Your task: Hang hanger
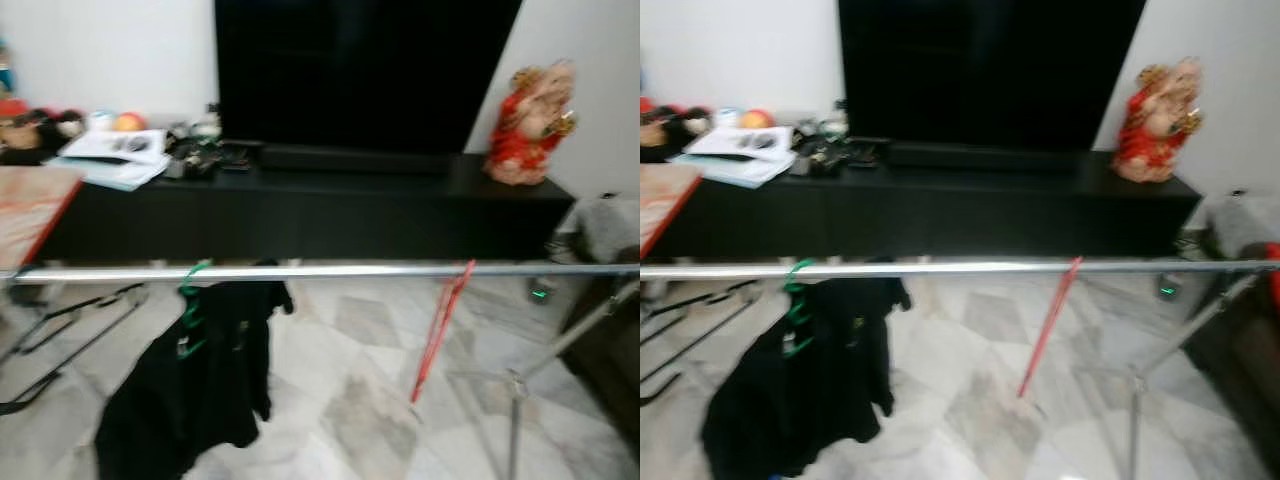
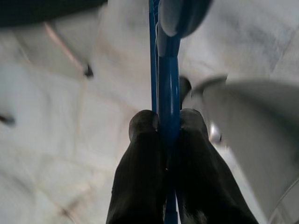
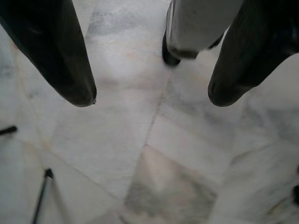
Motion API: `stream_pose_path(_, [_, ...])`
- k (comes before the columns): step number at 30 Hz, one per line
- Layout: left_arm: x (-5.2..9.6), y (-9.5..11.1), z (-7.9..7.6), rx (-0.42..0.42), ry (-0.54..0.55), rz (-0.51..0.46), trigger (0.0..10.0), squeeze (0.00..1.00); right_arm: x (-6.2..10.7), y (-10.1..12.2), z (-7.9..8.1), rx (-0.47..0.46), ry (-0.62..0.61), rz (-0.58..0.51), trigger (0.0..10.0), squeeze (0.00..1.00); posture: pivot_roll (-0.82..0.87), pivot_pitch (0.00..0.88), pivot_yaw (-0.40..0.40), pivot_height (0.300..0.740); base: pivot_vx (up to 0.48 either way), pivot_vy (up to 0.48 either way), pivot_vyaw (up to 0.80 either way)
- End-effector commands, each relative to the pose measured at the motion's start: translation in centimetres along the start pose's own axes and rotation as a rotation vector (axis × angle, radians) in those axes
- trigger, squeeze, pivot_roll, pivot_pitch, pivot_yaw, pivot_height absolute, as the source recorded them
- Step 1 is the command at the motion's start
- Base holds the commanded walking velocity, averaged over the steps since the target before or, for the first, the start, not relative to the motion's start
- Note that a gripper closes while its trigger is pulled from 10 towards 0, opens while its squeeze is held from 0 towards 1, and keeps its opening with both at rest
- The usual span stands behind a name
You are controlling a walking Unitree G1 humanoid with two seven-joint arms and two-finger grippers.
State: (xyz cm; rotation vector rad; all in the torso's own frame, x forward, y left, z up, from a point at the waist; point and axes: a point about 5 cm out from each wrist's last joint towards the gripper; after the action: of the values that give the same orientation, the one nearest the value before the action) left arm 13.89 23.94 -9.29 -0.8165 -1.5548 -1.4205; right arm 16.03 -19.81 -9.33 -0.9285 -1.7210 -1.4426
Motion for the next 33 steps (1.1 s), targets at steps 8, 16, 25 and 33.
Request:
stream_pose_path(8, [-0.3, 2.6, -1.4, -0.051, -0.038, -0.084, 10.0, 0.0, -0.2, 1.5, -1.2, -0.015, -0.056, -0.013, 10.0, 0.0, 0.11, 0.0, -0.05, 0.74, 0.033, 0.0, 0.0])
stream_pose_path(16, [-0.2, 5.5, -2.2, -0.138, -0.066, -0.179, 10.0, 0.0, -0.4, 3.9, -1.6, -0.053, -0.077, -0.059, 10.0, 0.0, 0.12, 0.0, -0.051, 0.74, 0.0, 0.0, 0.0])
stream_pose_path(25, [0.2, 8.4, -3.8, -0.223, -0.154, -0.296, 10.0, 0.0, -0.4, 4.0, -1.5, -0.061, -0.084, -0.048, 10.0, 0.0, 0.07, 0.0, -0.013, 0.74, 0.0, 0.0, 0.0])
stream_pose_path(33, [0.2, 9.5, -4.7, -0.194, -0.16, -0.309, 10.0, 0.0, -0.4, 4.6, -1.7, -0.045, -0.077, -0.073, 10.0, 0.0, 0.0, 0.0, 0.005, 0.74, 0.0, -0.187, -0.53])
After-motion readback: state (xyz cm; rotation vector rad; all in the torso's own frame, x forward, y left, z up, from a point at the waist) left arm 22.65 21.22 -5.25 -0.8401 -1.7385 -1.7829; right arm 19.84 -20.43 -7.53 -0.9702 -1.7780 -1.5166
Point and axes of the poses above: a point about 5 cm out from each wrist's last joint towards the gripper, its own x axis pointing back from the gripper into the wrist, its own y axis along the axis of the wrist's last joint, z = x × y, and after that the axes turned 14 degrees about x, right-handed
